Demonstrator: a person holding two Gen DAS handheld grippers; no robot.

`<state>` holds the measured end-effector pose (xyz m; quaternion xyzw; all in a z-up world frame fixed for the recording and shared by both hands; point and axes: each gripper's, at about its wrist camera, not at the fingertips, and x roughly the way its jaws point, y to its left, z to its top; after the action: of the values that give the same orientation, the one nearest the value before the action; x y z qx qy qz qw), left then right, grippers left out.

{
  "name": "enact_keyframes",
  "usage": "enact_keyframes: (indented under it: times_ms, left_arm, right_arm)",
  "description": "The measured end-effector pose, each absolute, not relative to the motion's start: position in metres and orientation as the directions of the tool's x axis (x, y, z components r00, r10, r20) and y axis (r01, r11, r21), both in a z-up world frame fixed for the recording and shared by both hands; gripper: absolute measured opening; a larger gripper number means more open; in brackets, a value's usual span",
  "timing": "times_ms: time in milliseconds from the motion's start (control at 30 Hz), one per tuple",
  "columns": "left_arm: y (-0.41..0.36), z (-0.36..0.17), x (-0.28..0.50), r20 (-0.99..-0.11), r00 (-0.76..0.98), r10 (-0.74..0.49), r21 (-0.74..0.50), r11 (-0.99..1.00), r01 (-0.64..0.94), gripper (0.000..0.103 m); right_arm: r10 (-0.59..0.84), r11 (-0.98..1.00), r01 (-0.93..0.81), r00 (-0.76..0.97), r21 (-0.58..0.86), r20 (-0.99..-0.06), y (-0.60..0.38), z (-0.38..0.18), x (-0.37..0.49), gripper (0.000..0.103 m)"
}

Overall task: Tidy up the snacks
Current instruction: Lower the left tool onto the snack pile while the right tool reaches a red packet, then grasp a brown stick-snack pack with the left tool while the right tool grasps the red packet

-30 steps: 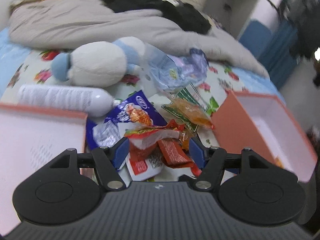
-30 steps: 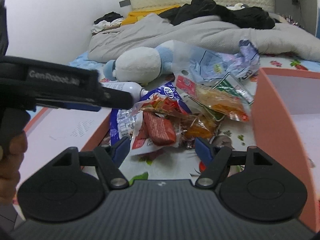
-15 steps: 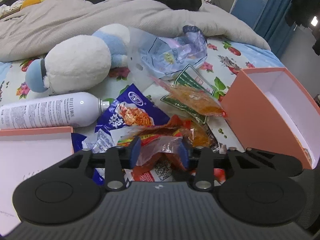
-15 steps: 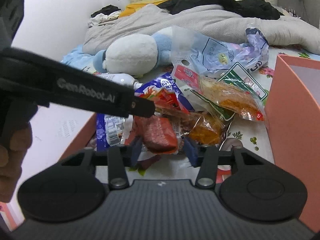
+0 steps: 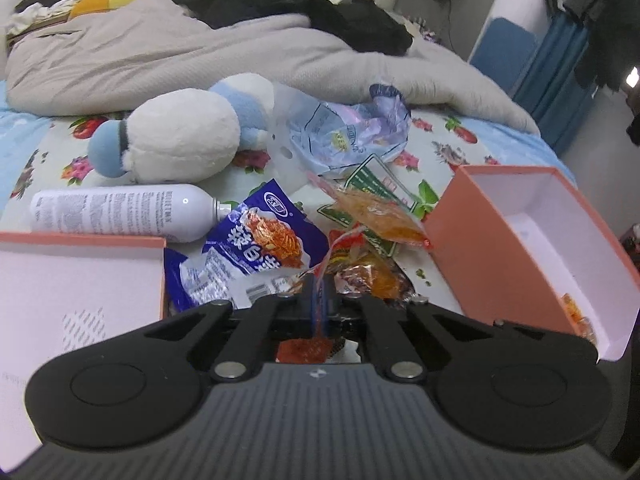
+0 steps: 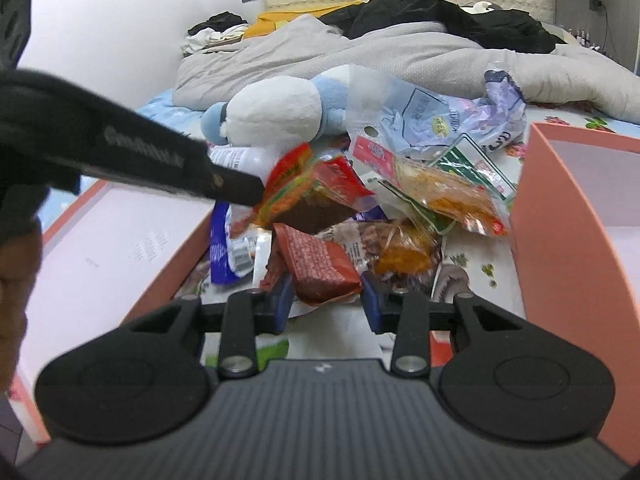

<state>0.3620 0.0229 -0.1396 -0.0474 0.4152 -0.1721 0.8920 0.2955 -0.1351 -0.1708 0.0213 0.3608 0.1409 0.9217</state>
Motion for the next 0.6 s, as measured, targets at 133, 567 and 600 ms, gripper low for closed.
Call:
enact_keyframes:
  times_ms: [133, 567, 600]
  left_arm:
    - [0.023, -0.130, 0.335, -0.714, 0.612, -0.341, -0.236, 0.939, 0.248, 0.001]
    - [0.038, -0.122, 0.246, -0.710, 0.625, -0.324, -0.281, 0.944, 0.171, 0.000]
    - [0.040, -0.123, 0.239, -0.713, 0.624, -0.319, -0.280, 0.946, 0.164, 0.001]
  right_arm:
    - [0.255, 0.965, -0.228, 0.701, 0.130, -0.666, -0.145, -0.166, 0.271, 0.039]
    - [0.187, 0.980, -0.175, 0.694, 0.089, -0.695, -0.170, -0.163, 0.193, 0.039]
    - [0.188, 0.980, -0.178, 0.690, 0.088, -0.699, -0.171, -0.164, 0.188, 0.039]
